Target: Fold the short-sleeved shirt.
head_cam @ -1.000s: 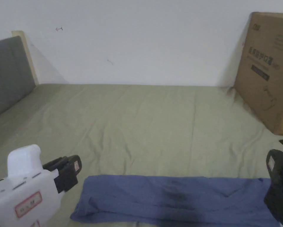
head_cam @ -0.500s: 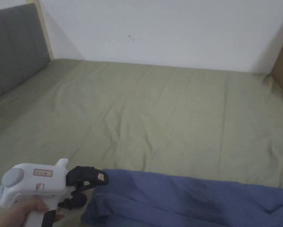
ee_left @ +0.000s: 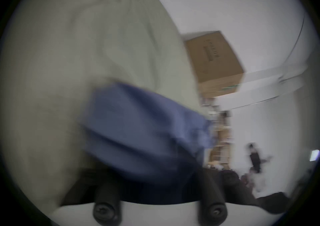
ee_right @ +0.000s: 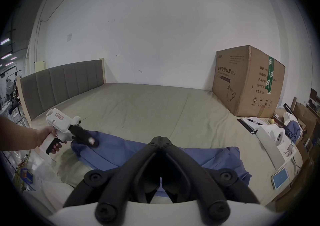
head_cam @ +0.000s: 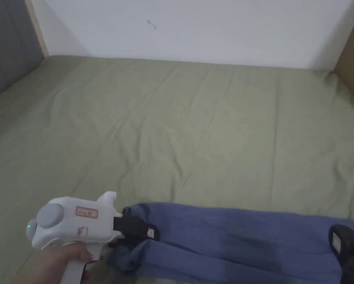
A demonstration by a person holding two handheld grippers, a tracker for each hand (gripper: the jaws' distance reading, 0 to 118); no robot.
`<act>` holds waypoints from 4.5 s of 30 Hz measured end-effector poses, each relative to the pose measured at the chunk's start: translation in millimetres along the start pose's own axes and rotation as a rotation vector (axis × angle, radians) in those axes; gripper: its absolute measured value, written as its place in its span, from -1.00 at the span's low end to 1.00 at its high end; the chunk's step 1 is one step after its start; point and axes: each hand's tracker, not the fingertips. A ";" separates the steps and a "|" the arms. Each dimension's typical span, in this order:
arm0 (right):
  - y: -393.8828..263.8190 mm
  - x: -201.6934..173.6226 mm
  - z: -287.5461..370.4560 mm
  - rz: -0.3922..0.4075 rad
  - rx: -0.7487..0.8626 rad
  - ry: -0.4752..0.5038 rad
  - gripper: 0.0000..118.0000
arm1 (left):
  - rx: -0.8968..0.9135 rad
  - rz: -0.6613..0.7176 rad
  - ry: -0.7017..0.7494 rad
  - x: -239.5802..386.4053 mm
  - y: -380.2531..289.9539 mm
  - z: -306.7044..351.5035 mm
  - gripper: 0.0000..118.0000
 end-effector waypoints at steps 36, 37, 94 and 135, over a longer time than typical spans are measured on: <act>-31.5 66.3 25.8 -0.173 -0.016 0.026 -1.00 | 0.007 -0.341 0.340 184.6 -6.3 17.9 0.29; -31.7 65.8 25.2 -0.170 -0.021 0.031 -1.00 | 0.000 -0.370 0.349 185.4 -10.4 9.9 -0.36; -14.5 29.4 6.5 -0.028 -0.102 0.116 -1.00 | -0.088 0.025 0.153 56.4 12.4 41.1 -0.84; -17.2 94.6 42.8 -0.175 -0.056 0.038 -1.00 | -0.202 -0.432 0.306 249.6 -51.1 -127.3 -1.00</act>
